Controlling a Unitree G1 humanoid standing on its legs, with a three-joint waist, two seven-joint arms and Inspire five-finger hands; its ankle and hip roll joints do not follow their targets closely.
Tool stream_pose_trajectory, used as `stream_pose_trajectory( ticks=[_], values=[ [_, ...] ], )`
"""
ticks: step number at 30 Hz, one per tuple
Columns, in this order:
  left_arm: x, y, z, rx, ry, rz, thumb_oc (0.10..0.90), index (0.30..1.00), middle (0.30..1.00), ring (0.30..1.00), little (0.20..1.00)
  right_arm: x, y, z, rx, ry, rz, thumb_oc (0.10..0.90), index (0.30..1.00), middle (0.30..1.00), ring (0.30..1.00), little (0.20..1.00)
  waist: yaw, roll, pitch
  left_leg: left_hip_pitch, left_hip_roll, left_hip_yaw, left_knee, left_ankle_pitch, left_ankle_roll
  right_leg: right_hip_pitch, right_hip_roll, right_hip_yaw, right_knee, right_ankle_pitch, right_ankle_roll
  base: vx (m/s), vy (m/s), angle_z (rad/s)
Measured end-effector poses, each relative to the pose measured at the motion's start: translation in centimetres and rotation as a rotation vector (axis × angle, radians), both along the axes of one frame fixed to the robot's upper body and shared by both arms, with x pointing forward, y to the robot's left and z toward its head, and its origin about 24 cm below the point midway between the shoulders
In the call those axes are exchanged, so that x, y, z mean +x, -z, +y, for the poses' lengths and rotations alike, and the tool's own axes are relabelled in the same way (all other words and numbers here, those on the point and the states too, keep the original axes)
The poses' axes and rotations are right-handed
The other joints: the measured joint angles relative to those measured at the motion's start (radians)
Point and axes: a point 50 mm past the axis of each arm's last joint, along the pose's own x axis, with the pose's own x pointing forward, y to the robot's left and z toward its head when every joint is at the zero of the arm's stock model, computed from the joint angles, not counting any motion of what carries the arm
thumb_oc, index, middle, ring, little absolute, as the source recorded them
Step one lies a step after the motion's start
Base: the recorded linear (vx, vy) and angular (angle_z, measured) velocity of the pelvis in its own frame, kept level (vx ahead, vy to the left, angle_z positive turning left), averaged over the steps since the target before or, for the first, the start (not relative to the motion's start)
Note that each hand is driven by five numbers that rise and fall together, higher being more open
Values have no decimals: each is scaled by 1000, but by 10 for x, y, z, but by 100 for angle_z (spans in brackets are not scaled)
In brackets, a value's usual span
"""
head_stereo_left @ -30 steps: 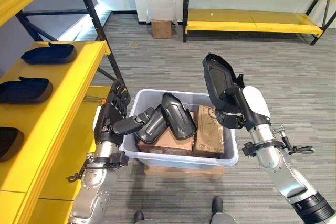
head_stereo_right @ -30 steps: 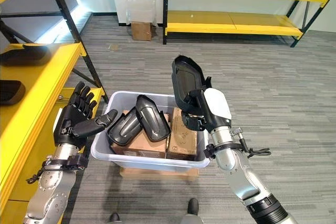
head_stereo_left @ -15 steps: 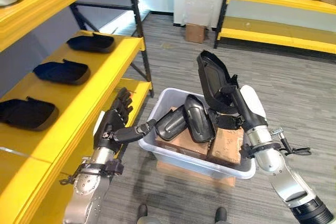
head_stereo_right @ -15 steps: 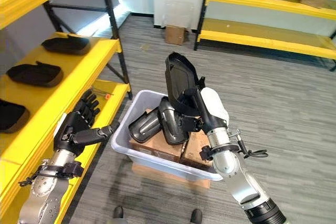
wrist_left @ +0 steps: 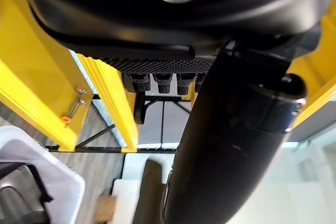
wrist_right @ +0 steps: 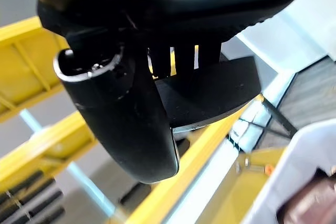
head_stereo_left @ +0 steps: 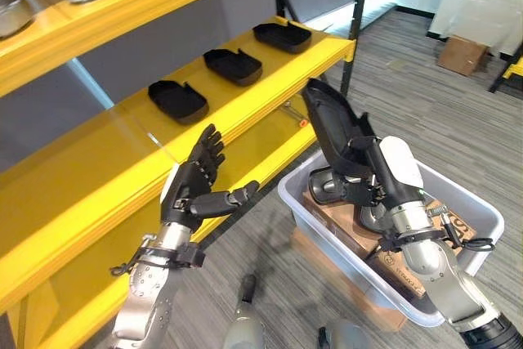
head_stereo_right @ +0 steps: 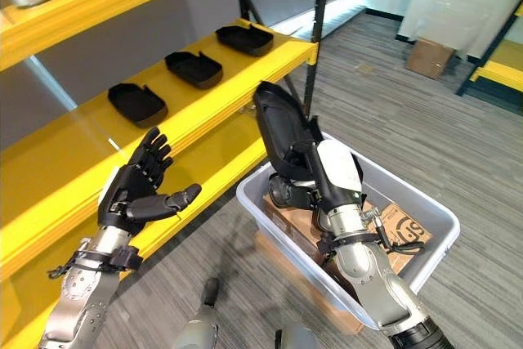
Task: Move parts from the plastic box to the shelf.
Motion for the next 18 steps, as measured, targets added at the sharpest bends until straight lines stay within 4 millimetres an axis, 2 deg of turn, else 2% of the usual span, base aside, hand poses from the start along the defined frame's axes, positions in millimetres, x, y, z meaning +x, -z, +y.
stream_pose_trajectory(
  ticks=[1,2,4,5,7,8,9,10,11,12,14,16,18],
  values=[
    [3,-3,-2,0,12,-14,900,1000,1000,1000,1000,1,-2,-4,1,20,-8,400,300,300,300,300,-8,-9,-1,-6,5,65,30,16,-24,9,-18,-45,-29,14,-3,-150,256,142],
    [6,-6,-3,2,18,-26,900,1000,1000,1000,1000,2,-5,-7,2,34,-21,400,300,300,300,300,-6,-15,-2,14,8,83,60,25,-37,16,-32,-65,-54,33,-1,-134,289,100],
    [9,-9,-2,9,11,-41,900,1000,1000,1000,1000,5,-15,-10,-10,34,-61,400,300,300,300,300,-13,-31,-1,90,8,88,173,27,-42,35,-67,-79,-92,61,8,-108,336,66],
    [9,-11,-1,18,15,-51,900,1000,1000,1000,1000,6,-19,-11,-17,29,-77,400,300,300,300,300,-20,-34,0,133,11,82,188,26,-43,38,-78,-79,-96,65,13,-103,418,49],
    [12,-15,-2,22,30,-72,900,1000,1000,1000,1000,6,-25,-15,-33,28,-105,400,300,300,300,300,-47,-41,-1,219,43,114,232,15,-70,42,-113,-95,-93,73,27,-64,463,51],
    [14,-18,-4,25,39,-85,900,1000,1000,1000,1000,6,-28,-17,-37,35,-116,400,300,300,300,300,-65,-51,-1,243,46,132,232,18,-75,38,-138,-101,-91,78,35,39,571,70],
    [17,-20,-4,30,49,-94,900,1000,1000,1000,1000,7,-33,-23,-42,52,-140,400,300,300,300,300,-73,-49,-7,295,38,145,188,22,-82,31,-172,-97,-86,95,65,78,450,68],
    [18,-23,-5,31,54,-106,900,1000,1000,1000,1000,6,-36,-26,-36,71,-161,400,300,300,300,300,-83,-37,-13,308,29,146,124,38,-83,27,-184,-99,-92,107,86,126,427,59],
    [18,-24,-5,32,57,-115,900,1000,1000,1000,1000,7,-37,-27,-20,87,-168,400,300,300,300,300,-87,-30,-15,326,12,149,72,34,-111,27,-198,-101,-102,119,107,134,368,68],
    [16,-21,-3,33,40,-101,900,1000,1000,1000,1000,6,-32,-22,20,86,-162,400,300,300,300,300,-76,-37,-16,328,-35,140,48,44,-139,54,-232,-96,-172,186,139,146,356,51],
    [11,-14,4,33,9,-74,900,1000,1000,1000,1000,6,-26,-14,58,73,-149,400,300,300,300,300,-39,-27,-22,332,-64,139,38,41,-135,105,-242,-99,-286,285,144,88,210,27],
    [6,-13,20,46,-55,-65,900,1000,1000,1000,1000,6,-22,-4,45,45,-143,400,300,300,300,300,7,-30,-24,344,-88,138,17,41,-117,145,-253,-100,-371,367,155,52,109,17],
    [1,-14,37,70,-123,-59,900,1000,1000,1000,1000,5,-19,1,48,16,-129,400,300,300,300,300,43,-39,-29,341,-93,123,17,40,-102,172,-247,-101,-427,402,181,57,99,22]
  ],
)
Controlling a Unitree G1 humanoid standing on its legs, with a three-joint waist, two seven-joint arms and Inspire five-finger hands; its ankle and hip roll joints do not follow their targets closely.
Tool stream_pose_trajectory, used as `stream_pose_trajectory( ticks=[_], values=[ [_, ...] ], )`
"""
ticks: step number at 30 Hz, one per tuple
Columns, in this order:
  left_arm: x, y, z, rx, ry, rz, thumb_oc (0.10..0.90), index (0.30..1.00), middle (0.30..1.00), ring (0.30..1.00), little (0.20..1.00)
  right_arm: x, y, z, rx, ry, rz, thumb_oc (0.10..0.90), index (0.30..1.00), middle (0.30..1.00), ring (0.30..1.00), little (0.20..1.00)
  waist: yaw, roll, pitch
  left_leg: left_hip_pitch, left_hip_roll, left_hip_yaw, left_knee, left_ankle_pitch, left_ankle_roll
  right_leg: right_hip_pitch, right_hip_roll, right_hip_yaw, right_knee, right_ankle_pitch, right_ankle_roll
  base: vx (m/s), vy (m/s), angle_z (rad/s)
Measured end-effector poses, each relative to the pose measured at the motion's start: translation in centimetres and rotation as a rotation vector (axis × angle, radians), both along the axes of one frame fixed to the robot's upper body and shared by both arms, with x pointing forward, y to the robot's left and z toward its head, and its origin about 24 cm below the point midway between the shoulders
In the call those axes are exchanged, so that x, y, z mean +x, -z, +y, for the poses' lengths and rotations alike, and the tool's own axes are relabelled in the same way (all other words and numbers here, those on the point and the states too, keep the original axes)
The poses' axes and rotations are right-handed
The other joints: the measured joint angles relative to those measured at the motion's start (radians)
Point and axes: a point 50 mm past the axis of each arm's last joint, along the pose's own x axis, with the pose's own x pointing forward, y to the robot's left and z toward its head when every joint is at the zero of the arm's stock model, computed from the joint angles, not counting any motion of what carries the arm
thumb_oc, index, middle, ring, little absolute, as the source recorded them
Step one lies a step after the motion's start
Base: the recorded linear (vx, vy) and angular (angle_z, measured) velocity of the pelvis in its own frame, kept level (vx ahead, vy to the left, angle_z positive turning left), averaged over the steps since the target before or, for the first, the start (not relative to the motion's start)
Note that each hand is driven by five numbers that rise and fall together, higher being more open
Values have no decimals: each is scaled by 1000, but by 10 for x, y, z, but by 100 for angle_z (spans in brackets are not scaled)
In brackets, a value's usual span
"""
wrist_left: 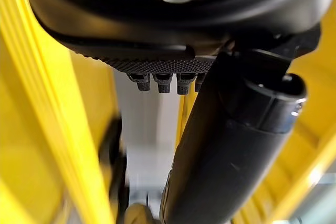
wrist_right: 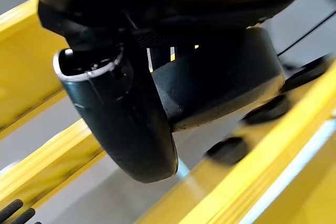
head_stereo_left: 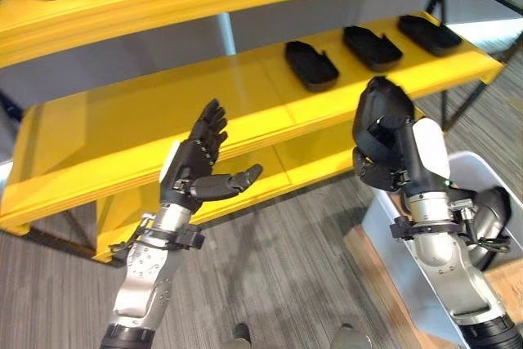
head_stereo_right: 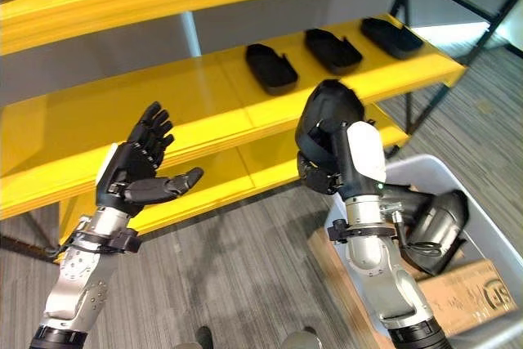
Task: Move parts from the plastic box to the shelf.
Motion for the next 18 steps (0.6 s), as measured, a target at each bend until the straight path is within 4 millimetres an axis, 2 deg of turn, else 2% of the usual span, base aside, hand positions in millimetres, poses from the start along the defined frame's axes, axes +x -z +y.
stream_pose_trajectory(
  ticks=[1,3,6,7,9,13,15,18],
  values=[
    [-10,1,18,6,-78,3,900,1000,1000,1000,1000,0,2,5,5,-15,10,400,300,300,300,300,24,-24,-14,-2,-12,-6,-1,0,2,46,-1,-27,-79,38,21,40,73,24],
    [-17,2,30,9,-131,8,900,1000,1000,1000,1000,-1,4,8,-10,-29,15,400,300,300,300,300,50,-42,-26,-15,-11,-11,-2,4,4,53,5,-32,-108,42,22,43,61,14],
    [-27,13,33,21,-161,52,900,1000,1000,1000,1000,-1,4,9,-30,-43,23,400,300,300,300,300,62,-74,-46,-45,-3,-20,-14,28,-4,53,20,-57,-156,43,22,67,116,6],
    [-28,15,33,19,-164,60,900,1000,1000,1000,1000,0,4,9,-31,-41,25,400,300,300,300,300,63,-78,-46,-55,-1,-20,-14,28,-5,52,23,-57,-164,42,23,107,247,-4],
    [-30,15,33,36,-168,56,900,1000,1000,1000,1000,0,5,9,-37,-37,29,400,300,300,300,300,64,-103,-53,-81,-4,-13,7,18,-4,51,16,-58,-190,31,34,89,316,-4],
    [-29,13,32,36,-163,41,900,1000,1000,1000,1000,-1,5,10,-77,-30,18,400,300,300,300,300,68,-119,-59,-133,-12,-9,113,-32,16,45,0,-59,-182,30,28,41,327,1],
    [-28,12,32,39,-157,38,900,1000,1000,1000,1000,-2,6,10,-102,-24,13,400,300,300,300,300,57,-125,-63,-147,-27,-6,144,-53,28,34,-14,-56,-161,36,25,0,230,4],
    [-26,10,30,42,-140,27,900,1000,1000,1000,1000,-4,9,9,-112,-20,21,400,300,300,300,300,55,-119,-65,-156,-28,4,158,-67,49,1,-24,-54,-124,96,-12,-7,198,-8]
  ],
)
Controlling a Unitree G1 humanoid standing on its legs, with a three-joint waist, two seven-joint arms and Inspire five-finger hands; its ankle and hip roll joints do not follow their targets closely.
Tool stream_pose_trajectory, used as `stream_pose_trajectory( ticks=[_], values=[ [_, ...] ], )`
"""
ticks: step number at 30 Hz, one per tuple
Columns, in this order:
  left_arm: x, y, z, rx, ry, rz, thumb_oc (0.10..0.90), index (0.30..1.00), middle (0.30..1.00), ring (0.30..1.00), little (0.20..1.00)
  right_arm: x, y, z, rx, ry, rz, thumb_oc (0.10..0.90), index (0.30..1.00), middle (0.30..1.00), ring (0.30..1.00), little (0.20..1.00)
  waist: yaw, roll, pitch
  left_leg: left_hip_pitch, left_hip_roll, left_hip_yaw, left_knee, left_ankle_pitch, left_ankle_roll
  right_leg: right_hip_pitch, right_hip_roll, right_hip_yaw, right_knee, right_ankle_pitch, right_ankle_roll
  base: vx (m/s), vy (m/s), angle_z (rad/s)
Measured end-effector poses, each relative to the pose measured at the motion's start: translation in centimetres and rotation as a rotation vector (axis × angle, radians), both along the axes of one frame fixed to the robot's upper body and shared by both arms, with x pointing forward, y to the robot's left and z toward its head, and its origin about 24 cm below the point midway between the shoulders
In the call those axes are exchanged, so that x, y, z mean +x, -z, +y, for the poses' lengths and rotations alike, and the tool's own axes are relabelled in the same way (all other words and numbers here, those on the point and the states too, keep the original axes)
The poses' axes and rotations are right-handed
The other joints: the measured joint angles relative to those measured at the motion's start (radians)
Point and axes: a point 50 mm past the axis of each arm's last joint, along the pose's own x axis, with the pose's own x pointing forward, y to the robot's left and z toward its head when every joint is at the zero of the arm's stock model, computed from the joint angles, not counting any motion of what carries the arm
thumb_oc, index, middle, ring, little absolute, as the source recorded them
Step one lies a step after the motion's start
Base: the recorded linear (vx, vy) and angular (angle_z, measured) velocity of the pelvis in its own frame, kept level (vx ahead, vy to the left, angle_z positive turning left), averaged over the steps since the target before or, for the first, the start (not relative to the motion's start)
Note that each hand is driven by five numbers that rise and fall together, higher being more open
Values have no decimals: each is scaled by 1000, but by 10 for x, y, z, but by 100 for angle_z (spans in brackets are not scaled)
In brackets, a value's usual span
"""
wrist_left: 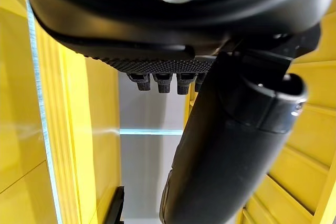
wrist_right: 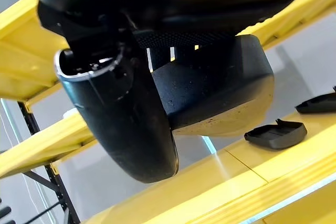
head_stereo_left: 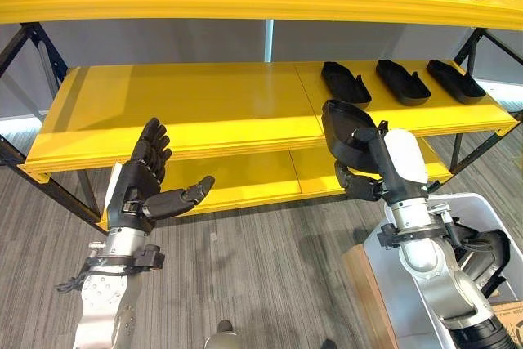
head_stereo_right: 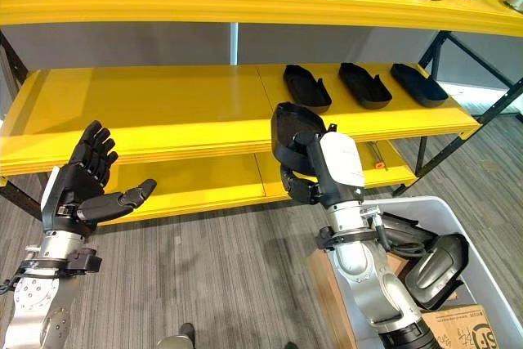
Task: Move parts from the plastic box to the shelf.
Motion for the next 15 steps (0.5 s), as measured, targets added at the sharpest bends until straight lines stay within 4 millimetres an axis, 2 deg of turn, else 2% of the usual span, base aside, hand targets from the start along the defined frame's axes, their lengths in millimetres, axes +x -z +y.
stream_pose_trajectory(
  ticks=[2,4,6,7,8,9,10,11,12,13,14,15],
  values=[
    [2,-2,-1,-1,4,-11,900,1000,1000,1000,1000,-2,2,0,-6,-1,4,400,300,300,300,300,-3,2,-2,7,-6,17,-9,7,10,-21,0,0,6,65,-30,1,188,-23],
    [3,-4,-1,1,7,-19,900,1000,1000,1000,1000,-2,3,1,-24,-2,-2,400,300,300,300,300,2,6,-3,17,-9,48,-17,7,32,-48,-12,-10,10,149,-32,7,155,-38],
    [3,-3,-1,2,16,-13,900,1000,1000,1000,1000,-3,4,4,-28,-13,-4,400,300,300,300,300,7,10,-1,36,-16,90,-36,8,56,-80,-38,-63,39,224,-31,31,93,-49],
    [2,-2,-1,-13,26,-8,900,1000,1000,1000,1000,-4,6,7,-29,-36,-1,400,300,300,300,300,4,16,1,59,-32,99,-54,10,81,-118,-65,-99,143,219,-20,91,28,-35],
    [2,-2,-1,-27,29,-11,900,1000,1000,1000,1000,-4,6,8,-31,-45,-4,400,300,300,300,300,-1,20,4,70,-39,88,-74,12,89,-135,-56,-89,181,181,12,148,-28,-11],
    [3,-1,-3,-44,33,-11,900,1000,1000,1000,1000,-6,8,9,-36,-56,1,400,300,300,300,300,-10,35,4,83,-32,68,-110,34,92,-142,8,-30,189,76,69,167,-89,17],
    [4,-1,-5,-46,38,-11,900,1000,1000,1000,1000,-6,8,8,-39,-60,1,400,300,300,300,300,-16,42,5,88,-27,57,-128,45,94,-137,43,-8,181,43,74,253,-149,61],
    [8,1,-14,-80,83,-9,900,1000,1000,1000,1000,-7,3,6,-86,-94,-26,400,300,300,300,300,-30,51,6,101,-47,25,-221,87,107,-167,161,1,104,-55,79,349,-225,56],
    [6,8,-19,-102,95,21,900,1000,1000,1000,1000,-8,2,8,-89,-114,-34,400,300,300,300,300,-35,62,10,110,-64,20,-222,79,113,-203,162,2,15,-37,75,349,-255,62],
    [7,11,-24,-109,107,34,900,1000,1000,1000,1000,-8,2,8,-91,-117,-33,400,300,300,300,300,-47,81,21,121,-67,4,-227,79,113,-207,160,16,-72,-13,89,264,-240,31],
    [7,13,-27,-119,118,39,900,1000,1000,1000,1000,-8,3,8,-91,-116,-32,400,300,300,300,300,-53,91,27,123,-72,-18,-223,81,110,-215,164,60,-90,-4,90,177,-209,111],
    [10,17,-40,-154,158,45,900,1000,1000,1000,1000,-9,7,4,-95,-92,-8,400,300,300,300,300,-99,112,34,124,-71,-105,-220,86,96,-205,185,229,-123,4,84,233,-249,170]
  ],
)
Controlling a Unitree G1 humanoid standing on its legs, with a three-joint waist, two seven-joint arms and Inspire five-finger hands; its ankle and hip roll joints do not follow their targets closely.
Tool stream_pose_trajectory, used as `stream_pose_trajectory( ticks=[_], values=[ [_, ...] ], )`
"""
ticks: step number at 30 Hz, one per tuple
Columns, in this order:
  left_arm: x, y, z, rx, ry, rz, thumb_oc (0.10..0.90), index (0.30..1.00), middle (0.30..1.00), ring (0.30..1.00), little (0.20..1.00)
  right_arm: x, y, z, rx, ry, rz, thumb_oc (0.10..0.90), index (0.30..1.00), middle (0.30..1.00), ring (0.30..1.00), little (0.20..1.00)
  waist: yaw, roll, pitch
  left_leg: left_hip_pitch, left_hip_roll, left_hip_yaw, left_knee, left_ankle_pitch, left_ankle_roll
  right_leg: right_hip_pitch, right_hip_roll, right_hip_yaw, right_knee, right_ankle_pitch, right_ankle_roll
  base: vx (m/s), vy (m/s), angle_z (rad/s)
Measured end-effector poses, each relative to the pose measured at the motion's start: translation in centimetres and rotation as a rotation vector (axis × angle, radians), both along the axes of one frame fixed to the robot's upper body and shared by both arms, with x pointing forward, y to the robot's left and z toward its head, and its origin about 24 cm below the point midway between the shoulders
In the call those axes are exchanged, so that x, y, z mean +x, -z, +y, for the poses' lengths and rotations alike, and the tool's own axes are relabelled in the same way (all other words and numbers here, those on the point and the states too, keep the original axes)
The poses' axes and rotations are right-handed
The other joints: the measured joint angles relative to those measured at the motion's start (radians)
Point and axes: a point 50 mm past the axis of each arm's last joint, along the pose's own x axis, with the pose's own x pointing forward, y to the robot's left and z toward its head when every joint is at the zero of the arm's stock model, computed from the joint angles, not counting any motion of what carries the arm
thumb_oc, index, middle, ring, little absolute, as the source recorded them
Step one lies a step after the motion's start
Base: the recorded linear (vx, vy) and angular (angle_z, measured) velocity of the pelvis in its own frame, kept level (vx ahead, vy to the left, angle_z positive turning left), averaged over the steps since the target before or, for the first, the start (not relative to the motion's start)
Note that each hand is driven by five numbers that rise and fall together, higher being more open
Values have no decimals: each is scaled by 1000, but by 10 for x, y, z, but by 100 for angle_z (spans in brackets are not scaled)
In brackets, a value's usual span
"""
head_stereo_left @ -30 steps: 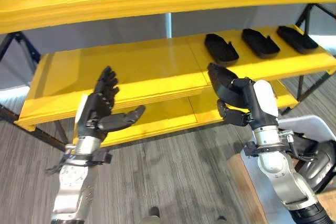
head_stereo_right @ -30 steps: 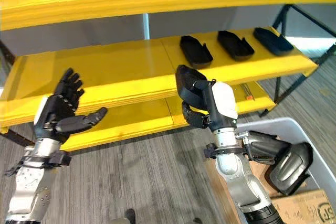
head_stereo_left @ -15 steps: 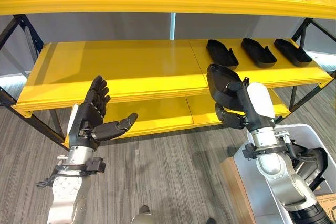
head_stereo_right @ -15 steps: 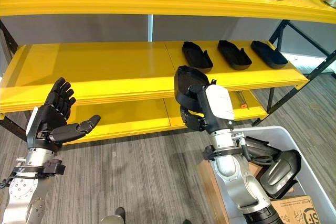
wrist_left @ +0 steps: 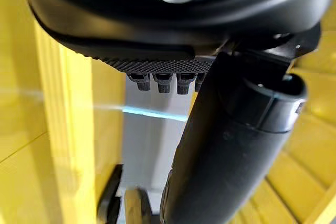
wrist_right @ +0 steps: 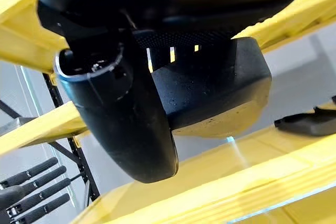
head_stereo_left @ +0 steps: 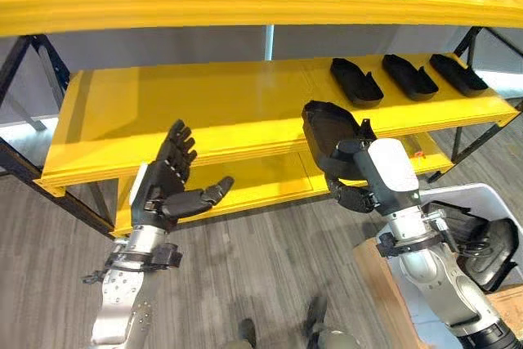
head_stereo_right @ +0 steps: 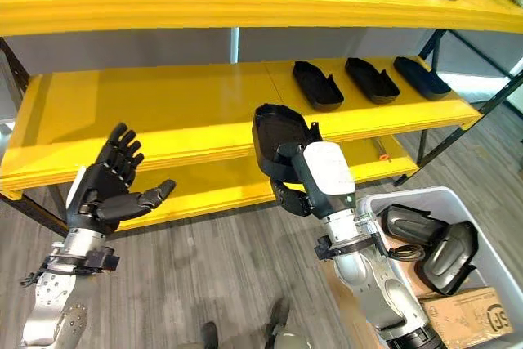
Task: Move parts from the plastic box to the shelf.
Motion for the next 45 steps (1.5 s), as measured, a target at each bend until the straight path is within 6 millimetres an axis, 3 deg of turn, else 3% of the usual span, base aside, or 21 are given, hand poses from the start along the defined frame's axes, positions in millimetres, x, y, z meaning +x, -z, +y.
stream_pose_trajectory(
  ticks=[1,3,4,6,8,13,17,20,21,22,23,24,26,29,31,32,34,37,39,42,45],
  values=[
    [2,-2,-10,11,66,-9,900,1000,1000,1000,1000,0,2,-4,-15,25,16,400,300,300,300,300,-9,-17,-1,18,-13,-53,-24,5,-5,14,-1,47,-3,20,-20,265,-233,175],
    [-2,0,-8,7,64,4,900,1000,1000,1000,1000,0,5,-4,-18,22,25,400,300,300,300,300,30,-65,-5,53,-39,-56,-24,-10,-28,63,-15,5,4,26,-32,172,-150,58],
    [-5,2,-3,0,48,17,900,1000,1000,1000,1000,0,5,-3,-18,13,22,400,300,300,300,300,51,-94,-10,72,-60,-56,-24,-25,-46,88,-21,10,3,71,-81,152,-113,9],
    [-11,8,-4,-28,29,42,900,1000,1000,1000,1000,4,2,-6,-27,25,0,400,300,300,300,300,45,-41,-10,70,-12,-61,-22,-35,-69,96,22,-15,4,65,-108,176,-115,12],
    [-11,8,-6,-29,42,40,900,1000,1000,1000,1000,7,-2,-11,-61,36,-6,400,300,300,300,300,47,-22,-11,70,19,-45,-22,-38,-78,98,52,-27,4,56,-118,131,-80,7],
    [-10,4,-7,-27,50,21,900,1000,1000,1000,1000,10,-1,-21,-91,87,11,400,300,300,300,300,22,-16,-3,106,77,-21,-23,-55,-127,154,100,-77,3,0,-143,185,-124,17],
    [-13,5,-4,-55,55,38,900,1000,1000,1000,1000,9,-1,-20,-91,77,10,400,300,300,300,300,29,-12,-1,113,100,-22,-18,-63,-130,164,120,-95,4,-16,-161,201,-259,11],
    [-7,1,-9,-58,72,18,900,1000,1000,1000,1000,15,13,-25,-92,87,51,400,300,300,300,300,21,-20,13,25,110,9,217,-79,-184,165,138,-102,67,-83,-214,168,-545,-1],
    [-2,-4,-10,-59,61,0,900,1000,1000,1000,1000,16,15,-24,-84,89,57,400,300,300,300,300,20,-44,26,-94,119,30,434,-82,-193,106,117,-101,172,-147,-245,77,-189,19],
    [0,-6,-9,-60,54,-9,900,1000,1000,1000,1000,14,15,-23,-80,79,56,400,300,300,300,300,22,-58,33,-176,140,67,573,-40,-211,108,110,-104,192,-160,-252,79,-156,16],
    [0,-4,-8,-66,39,1,900,1000,1000,1000,1000,13,17,-19,-72,62,64,400,300,300,300,300,25,-70,35,-214,148,65,663,19,-202,128,107,-103,194,-162,-254,147,-46,28],
    [1,-4,-9,-61,42,0,900,1000,1000,1000,1000,13,19,-14,-53,49,67,400,300,300,300,300,13,-70,36,-269,174,83,747,10,-179,161,117,-126,157,-162,-256,155,43,24],
    [3,-8,-10,-53,47,-17,900,1000,1000,1000,1000,13,20,-9,-36,38,68,400,300,300,300,300,17,-64,37,-288,173,120,652,-40,-160,174,134,-124,136,-161,-250,198,124,10],
    [4,-9,-12,-28,46,-24,900,1000,1000,1000,1000,14,21,0,-35,2,68,400,300,300,300,300,17,-46,45,-252,148,146,328,-37,-156,205,165,-116,94,-152,-247,244,214,-6],
    [4,-9,-11,-25,43,-25,900,1000,1000,1000,1000,13,24,3,-46,-8,80,400,300,300,300,300,21,-31,52,-219,159,113,30,30,-163,237,194,-116,66,-145,-254,185,172,-13],
    [5,-9,-10,-26,38,-23,900,1000,1000,1000,1000,13,25,3,-52,-9,85,400,300,300,300,300,20,-26,64,-220,173,84,-22,60,-167,257,203,-111,62,-145,-257,182,198,-28],
    [5,1,-6,-28,10,18,900,1000,1000,1000,1000,12,26,3,-62,-16,97,400,300,300,300,300,35,-22,69,-205,169,47,-20,74,-150,293,198,-60,57,-155,-251,200,218,-72],
    [6,3,-5,-27,10,26,900,1000,1000,1000,1000,12,24,-6,-107,-6,93,400,300,300,300,300,-6,-19,68,-133,123,94,8,91,-128,347,172,-38,27,-168,-232,180,169,-48],
    [7,1,-7,-22,31,15,900,1000,1000,1000,1000,10,20,-11,-118,6,83,400,300,300,300,300,-21,1,73,-81,107,84,-14,162,-91,365,173,-34,37,-198,-198,173,140,-4],
    [7,-1,-8,-24,42,10,900,1000,1000,1000,1000,6,15,-8,-93,-11,84,400,300,300,300,300,-12,-14,73,-65,39,84,-24,145,-46,361,107,-66,68,-214,-161,93,65,17],
    [6,-6,-8,-25,46,-12,900,1000,1000,1000,1000,3,13,3,-50,-49,77,400,300,300,300,300,5,-12,74,-43,12,73,-24,123,-15,350,75,-77,145,-237,-125,55,27,18]
  ],
)
